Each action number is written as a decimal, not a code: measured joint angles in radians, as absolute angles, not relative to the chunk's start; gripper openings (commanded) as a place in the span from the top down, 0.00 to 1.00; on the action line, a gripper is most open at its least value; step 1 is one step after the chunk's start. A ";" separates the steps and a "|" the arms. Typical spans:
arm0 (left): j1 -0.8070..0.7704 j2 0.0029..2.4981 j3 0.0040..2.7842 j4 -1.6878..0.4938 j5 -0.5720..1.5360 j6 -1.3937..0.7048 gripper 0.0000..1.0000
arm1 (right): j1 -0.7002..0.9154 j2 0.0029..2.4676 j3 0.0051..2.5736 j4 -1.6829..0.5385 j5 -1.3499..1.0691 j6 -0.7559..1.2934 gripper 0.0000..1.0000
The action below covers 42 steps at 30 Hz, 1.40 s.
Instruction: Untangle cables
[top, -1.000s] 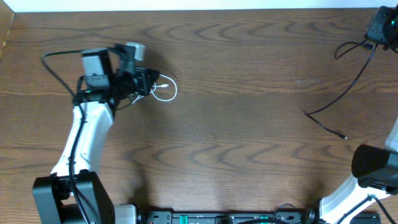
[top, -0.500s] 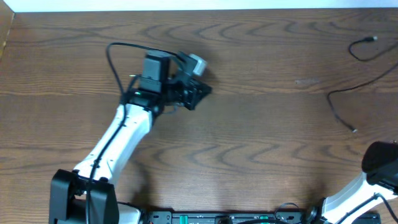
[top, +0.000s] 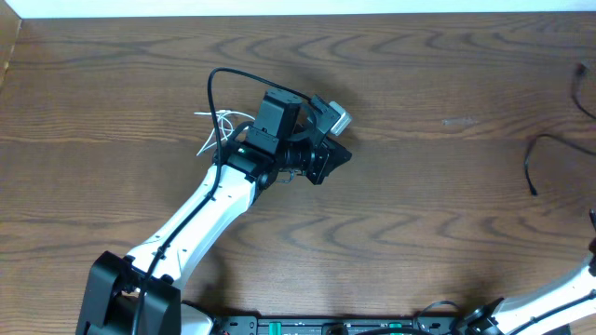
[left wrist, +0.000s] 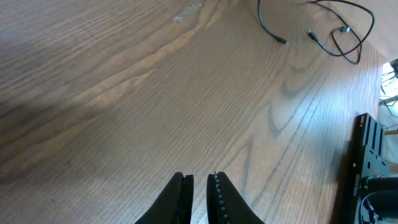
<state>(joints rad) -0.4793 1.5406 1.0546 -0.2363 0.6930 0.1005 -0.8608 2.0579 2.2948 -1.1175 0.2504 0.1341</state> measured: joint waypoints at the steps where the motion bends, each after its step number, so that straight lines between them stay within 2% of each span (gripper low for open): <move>1: -0.481 1.541 1.055 -0.236 0.693 0.101 0.85 | -0.883 2.058 2.295 -1.117 0.247 0.141 0.99; 9: -0.482 1.541 1.055 -0.256 0.685 0.101 0.85 | -0.969 2.058 2.295 -1.095 0.190 0.168 0.99; 21: -0.483 1.541 1.055 -0.281 0.682 0.101 0.85 | -0.846 2.072 2.295 -0.971 0.154 0.176 0.99; 28: -0.516 1.541 1.055 -0.282 0.682 0.101 0.86 | -0.777 2.221 2.297 -0.973 0.194 0.186 0.99; 41: -0.595 1.541 1.055 -0.282 0.673 0.094 0.85 | -0.823 2.432 2.297 -0.989 0.236 0.194 0.98; 42: -0.598 1.541 1.055 -0.282 0.673 0.093 0.85 | -0.827 2.443 2.297 -0.991 0.236 0.194 0.90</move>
<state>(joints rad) -0.5983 1.5406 1.0546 -0.2817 0.6735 0.0925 -0.8268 2.4432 2.2967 -0.9905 0.2356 0.1940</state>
